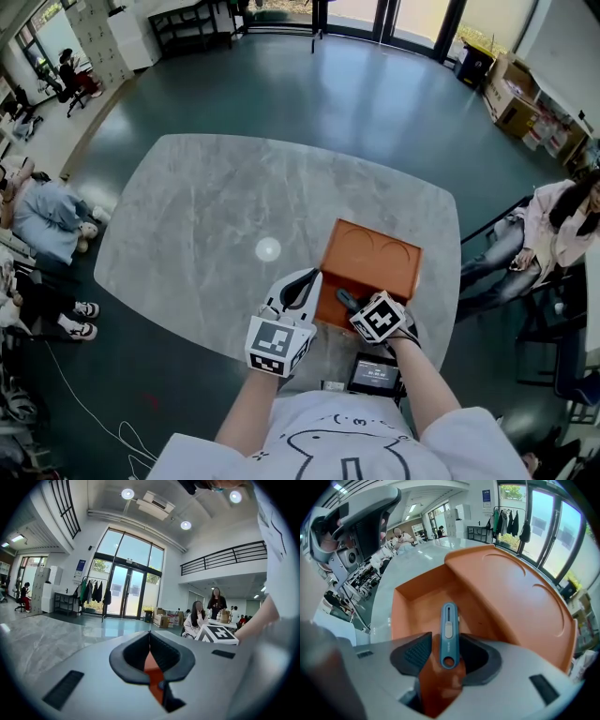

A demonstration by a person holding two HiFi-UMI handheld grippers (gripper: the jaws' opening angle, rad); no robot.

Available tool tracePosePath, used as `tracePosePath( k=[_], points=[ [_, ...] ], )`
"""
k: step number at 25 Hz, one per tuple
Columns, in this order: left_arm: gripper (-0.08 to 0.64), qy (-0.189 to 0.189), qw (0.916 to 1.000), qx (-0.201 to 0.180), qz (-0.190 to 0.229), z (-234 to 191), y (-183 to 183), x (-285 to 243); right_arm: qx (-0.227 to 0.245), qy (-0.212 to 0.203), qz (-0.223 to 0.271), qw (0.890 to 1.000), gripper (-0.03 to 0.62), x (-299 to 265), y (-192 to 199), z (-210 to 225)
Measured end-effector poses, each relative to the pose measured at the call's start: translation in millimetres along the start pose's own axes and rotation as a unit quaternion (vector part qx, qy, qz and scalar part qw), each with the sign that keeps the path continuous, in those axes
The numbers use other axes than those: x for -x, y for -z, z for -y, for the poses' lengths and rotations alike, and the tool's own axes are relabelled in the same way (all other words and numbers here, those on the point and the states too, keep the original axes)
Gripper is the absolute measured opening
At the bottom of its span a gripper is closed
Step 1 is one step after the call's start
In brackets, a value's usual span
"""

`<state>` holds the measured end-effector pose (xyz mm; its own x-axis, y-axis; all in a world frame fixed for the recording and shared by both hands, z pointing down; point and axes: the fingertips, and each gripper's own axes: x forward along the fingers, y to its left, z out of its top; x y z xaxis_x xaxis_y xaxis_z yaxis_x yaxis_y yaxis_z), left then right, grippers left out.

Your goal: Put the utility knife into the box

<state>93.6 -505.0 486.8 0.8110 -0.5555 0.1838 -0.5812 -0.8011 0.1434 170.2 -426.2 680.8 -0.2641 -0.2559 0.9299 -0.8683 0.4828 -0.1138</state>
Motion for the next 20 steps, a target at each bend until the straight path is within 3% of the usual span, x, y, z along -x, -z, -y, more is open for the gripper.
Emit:
tracePosePath(
  k=[2,14,20],
  points=[
    [0.015,0.002,1.0000,0.000,0.001,-0.8,0.2,1.0,-0.001,0.008,0.009,1.000,0.219,3.4,-2.3,0.5],
    [0.015,-0.002,0.9999,-0.008,0.014,23.2,-2.9,9.2,-0.053,0.039,0.120,0.991,0.222,63.5,-7.3,10.2],
    [0.015,-0.011,0.9993,-0.022,0.030,42.0,-12.9,21.1,-0.065,0.041,0.177,0.981,0.170,95.9,-7.0,5.5]
  ],
)
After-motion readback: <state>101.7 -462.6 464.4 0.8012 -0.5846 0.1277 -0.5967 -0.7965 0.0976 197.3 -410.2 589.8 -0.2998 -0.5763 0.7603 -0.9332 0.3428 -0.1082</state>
